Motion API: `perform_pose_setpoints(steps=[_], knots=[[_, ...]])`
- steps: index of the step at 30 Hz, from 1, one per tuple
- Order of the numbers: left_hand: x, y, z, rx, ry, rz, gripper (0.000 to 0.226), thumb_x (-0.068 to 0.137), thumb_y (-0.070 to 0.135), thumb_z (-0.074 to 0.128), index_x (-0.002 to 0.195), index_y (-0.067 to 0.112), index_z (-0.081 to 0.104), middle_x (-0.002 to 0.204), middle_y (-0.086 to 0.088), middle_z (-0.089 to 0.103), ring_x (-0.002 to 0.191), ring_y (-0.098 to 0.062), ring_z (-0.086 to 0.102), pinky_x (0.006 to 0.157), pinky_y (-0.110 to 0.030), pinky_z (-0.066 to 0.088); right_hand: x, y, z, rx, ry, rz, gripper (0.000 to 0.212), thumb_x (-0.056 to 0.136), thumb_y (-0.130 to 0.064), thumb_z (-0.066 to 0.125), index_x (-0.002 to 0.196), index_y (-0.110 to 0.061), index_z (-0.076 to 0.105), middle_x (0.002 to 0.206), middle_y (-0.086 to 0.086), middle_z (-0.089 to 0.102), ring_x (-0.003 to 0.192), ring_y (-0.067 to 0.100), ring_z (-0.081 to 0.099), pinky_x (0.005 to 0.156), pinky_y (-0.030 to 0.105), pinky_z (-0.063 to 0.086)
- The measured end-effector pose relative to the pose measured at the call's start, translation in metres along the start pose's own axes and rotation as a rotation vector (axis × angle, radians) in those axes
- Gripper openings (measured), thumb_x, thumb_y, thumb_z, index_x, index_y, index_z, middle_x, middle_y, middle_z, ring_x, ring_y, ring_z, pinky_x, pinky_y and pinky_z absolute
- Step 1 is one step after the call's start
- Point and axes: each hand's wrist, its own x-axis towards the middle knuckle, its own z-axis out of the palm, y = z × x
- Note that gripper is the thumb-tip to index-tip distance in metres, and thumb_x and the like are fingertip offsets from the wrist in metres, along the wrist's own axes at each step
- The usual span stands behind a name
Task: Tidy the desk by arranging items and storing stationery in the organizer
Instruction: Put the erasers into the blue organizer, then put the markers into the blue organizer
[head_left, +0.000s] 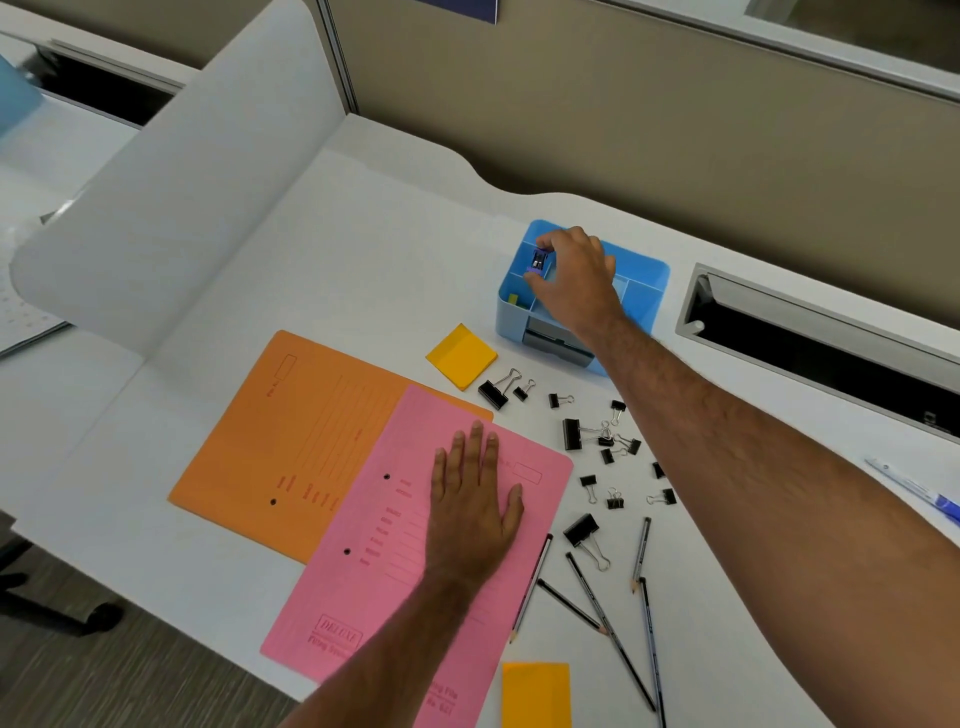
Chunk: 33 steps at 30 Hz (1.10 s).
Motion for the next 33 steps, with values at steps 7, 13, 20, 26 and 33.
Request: perform_pose_setpoints(steps=[7,13,20,26,33], knots=[[0.001,0.0,0.001,0.0,0.004,0.006,0.076,0.107,0.057,0.021,0.163,0.019,-0.014,0.17,-0.001,-0.023,0.156,-0.018,-0.022,0.129,-0.043,-0.007,-0.017,0.007,-0.006,0.077,0.066,0.034,0.036,0.094,-0.028,0.07,0.127,-0.019,0.06,0.129,0.001,0.058,0.121,0.019,0.049,0.098,0.036,0.032],[0.001,0.0,0.0,0.006,0.015,0.016,0.076,0.106,0.056,0.022,0.163,0.018,-0.012,0.171,-0.002,-0.021,0.157,-0.018,-0.021,0.128,-0.043,-0.007,-0.062,0.024,-0.014,0.204,0.183,0.04,0.027,0.089,-0.022,0.071,0.114,-0.025,0.062,0.114,-0.007,0.059,0.106,0.014,0.055,0.096,0.035,0.036],[0.0,0.0,0.001,-0.007,0.034,0.022,0.077,0.106,0.056,0.024,0.164,0.018,-0.009,0.172,-0.002,-0.017,0.158,-0.019,-0.016,0.128,-0.043,-0.007,-0.144,0.049,-0.02,0.253,0.198,0.054,0.022,0.088,-0.015,0.069,0.105,-0.025,0.06,0.106,-0.007,0.061,0.098,0.011,0.053,0.091,0.035,0.038],[0.0,0.0,0.0,-0.002,0.053,0.041,0.076,0.106,0.054,0.026,0.164,0.017,-0.006,0.172,-0.003,-0.013,0.159,-0.021,-0.012,0.129,-0.044,-0.004,-0.205,0.077,-0.024,0.279,0.139,0.146,0.021,0.088,-0.013,0.069,0.103,-0.026,0.062,0.098,-0.013,0.06,0.089,0.007,0.05,0.091,0.041,0.045],[0.001,-0.001,0.0,0.004,0.058,0.062,0.076,0.105,0.055,0.022,0.165,0.015,0.0,0.173,-0.006,-0.007,0.159,-0.025,-0.007,0.129,-0.049,0.002,-0.269,0.111,-0.031,0.288,0.092,0.289,0.021,0.088,-0.013,0.069,0.099,-0.029,0.061,0.093,-0.016,0.06,0.087,0.004,0.053,0.086,0.041,0.051]])
